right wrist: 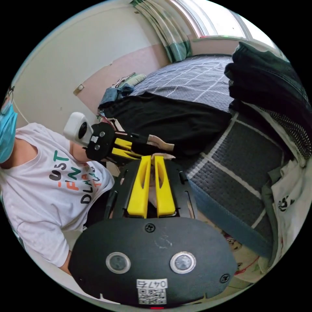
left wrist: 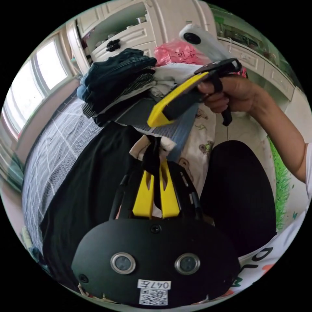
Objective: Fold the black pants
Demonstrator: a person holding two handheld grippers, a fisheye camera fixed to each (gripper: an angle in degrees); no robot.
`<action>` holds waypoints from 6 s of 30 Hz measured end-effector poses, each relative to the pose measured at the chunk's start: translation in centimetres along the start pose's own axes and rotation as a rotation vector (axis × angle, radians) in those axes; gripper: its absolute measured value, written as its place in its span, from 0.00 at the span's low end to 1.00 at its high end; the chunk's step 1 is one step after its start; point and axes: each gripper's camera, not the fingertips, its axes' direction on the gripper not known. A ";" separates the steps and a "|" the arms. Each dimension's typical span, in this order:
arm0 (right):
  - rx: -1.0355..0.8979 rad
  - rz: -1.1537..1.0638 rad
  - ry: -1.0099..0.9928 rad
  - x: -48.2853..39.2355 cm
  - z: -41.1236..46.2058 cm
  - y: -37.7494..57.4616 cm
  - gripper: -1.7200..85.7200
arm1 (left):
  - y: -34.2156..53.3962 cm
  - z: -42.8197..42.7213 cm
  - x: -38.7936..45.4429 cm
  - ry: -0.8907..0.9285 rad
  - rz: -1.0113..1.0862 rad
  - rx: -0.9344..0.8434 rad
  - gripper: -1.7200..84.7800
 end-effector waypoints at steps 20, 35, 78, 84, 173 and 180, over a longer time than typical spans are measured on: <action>-0.181 -0.069 0.359 4.0 12.4 -19.3 0.03 | 9.3 -4.5 -6.2 0.076 -0.120 0.103 0.01; -0.180 -0.246 0.190 -13.5 18.0 -41.9 0.02 | 31.2 -22.2 -17.1 -0.205 -0.604 0.416 0.01; -0.185 -0.660 0.187 -36.9 44.6 -63.2 0.03 | 60.6 -35.6 -30.9 -0.407 -0.990 0.163 0.09; -0.105 -0.787 -0.120 -43.7 47.1 -66.5 0.10 | 71.0 -42.1 -33.0 -0.569 -1.281 0.222 0.20; -0.033 -0.633 -0.085 -33.4 26.5 -36.5 0.08 | 60.1 -28.8 -36.2 0.123 -1.211 0.161 0.20; -0.121 -0.915 -0.007 -47.3 31.4 -32.9 0.13 | 63.6 -33.1 -38.7 0.043 -1.297 0.283 0.18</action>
